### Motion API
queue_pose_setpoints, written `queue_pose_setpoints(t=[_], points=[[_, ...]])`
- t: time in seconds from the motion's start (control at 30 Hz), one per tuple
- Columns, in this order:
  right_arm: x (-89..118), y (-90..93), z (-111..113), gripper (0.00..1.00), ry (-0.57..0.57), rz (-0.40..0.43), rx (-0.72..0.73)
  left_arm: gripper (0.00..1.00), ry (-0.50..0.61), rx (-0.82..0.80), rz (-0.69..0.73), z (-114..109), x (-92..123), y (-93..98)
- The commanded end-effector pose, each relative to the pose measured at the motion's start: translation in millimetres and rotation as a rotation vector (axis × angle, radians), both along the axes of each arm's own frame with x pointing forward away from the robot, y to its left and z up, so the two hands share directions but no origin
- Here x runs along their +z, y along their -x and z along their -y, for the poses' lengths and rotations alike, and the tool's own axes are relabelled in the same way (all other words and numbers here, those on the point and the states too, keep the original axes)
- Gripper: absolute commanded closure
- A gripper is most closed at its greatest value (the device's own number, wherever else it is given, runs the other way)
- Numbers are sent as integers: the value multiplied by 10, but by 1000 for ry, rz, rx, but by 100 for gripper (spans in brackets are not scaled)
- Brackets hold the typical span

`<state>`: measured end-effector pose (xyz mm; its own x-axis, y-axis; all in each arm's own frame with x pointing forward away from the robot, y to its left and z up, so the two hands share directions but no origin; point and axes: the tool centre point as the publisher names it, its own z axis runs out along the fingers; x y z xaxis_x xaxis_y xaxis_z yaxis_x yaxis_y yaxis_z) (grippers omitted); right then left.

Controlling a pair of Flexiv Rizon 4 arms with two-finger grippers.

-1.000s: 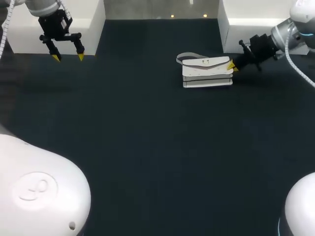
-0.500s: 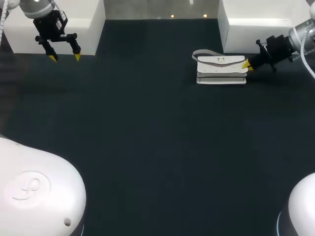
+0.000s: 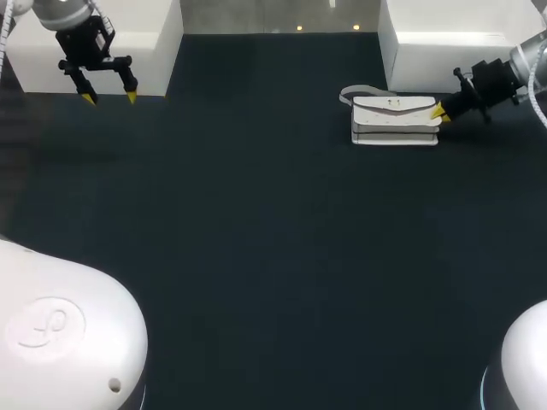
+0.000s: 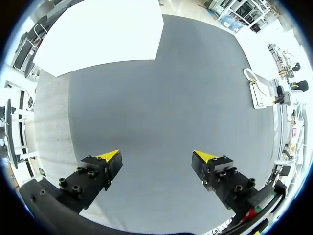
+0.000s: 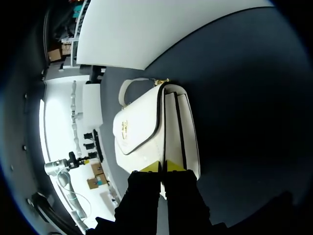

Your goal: Pick up the bag, open it, inspect its contents, close it, and place it on the opposite side

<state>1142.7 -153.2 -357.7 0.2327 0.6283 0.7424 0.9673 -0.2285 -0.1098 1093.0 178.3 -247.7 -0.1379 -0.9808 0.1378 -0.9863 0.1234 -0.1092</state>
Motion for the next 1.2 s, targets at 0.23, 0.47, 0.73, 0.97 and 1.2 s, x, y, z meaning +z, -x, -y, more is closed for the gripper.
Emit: queue_pose_setpoints(t=[0.23,0.47,0.73,0.97,1.2], points=[[86,-92,655,100,31,-5,-6,0,-33,11,-3,-50,49,-80],[73,-154,869,100,45,11,3,0,-46,20,-5,-76,75,-63],[11,-243,1116,100,70,2,-22,0,-52,29,-10,-104,86,-45],[1,-289,1309,100,68,-1,-63,0,-54,36,-13,-111,84,-38],[44,-309,1469,100,70,8,-82,0,-54,37,-18,-117,71,-45]])
